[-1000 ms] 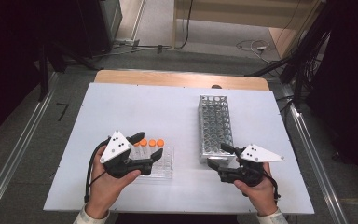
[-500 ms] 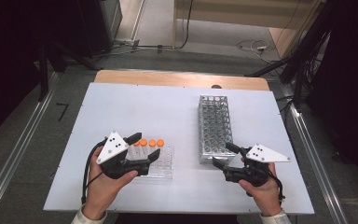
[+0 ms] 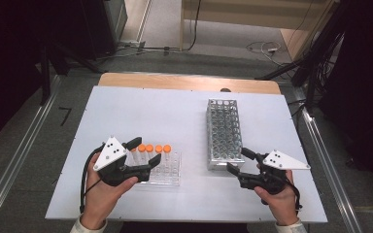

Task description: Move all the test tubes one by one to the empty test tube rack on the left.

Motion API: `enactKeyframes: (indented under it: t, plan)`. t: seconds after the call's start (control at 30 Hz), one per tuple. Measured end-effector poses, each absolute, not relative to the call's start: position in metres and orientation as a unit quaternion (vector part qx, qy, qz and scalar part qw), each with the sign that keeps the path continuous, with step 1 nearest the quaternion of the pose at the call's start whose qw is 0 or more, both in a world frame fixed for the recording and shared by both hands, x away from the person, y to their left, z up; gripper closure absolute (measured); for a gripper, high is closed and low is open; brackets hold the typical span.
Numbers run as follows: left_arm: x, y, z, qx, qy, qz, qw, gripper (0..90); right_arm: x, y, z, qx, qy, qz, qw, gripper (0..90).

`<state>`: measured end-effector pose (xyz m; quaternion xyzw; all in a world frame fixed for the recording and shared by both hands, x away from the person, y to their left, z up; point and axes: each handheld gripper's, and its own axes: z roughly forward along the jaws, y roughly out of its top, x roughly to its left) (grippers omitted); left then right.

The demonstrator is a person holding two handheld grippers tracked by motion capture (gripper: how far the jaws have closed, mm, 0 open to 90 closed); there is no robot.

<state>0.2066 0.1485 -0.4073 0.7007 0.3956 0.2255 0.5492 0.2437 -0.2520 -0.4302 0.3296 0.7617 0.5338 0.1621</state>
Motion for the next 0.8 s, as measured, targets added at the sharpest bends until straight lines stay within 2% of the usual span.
enactKeyframes:
  t: [0.8]
  plan:
    - [0.204,0.171,-0.410,0.688,0.420,0.238,0.542,20.0,0.242,-0.274,-0.431,0.349,0.753,0.527,0.183,22.9]
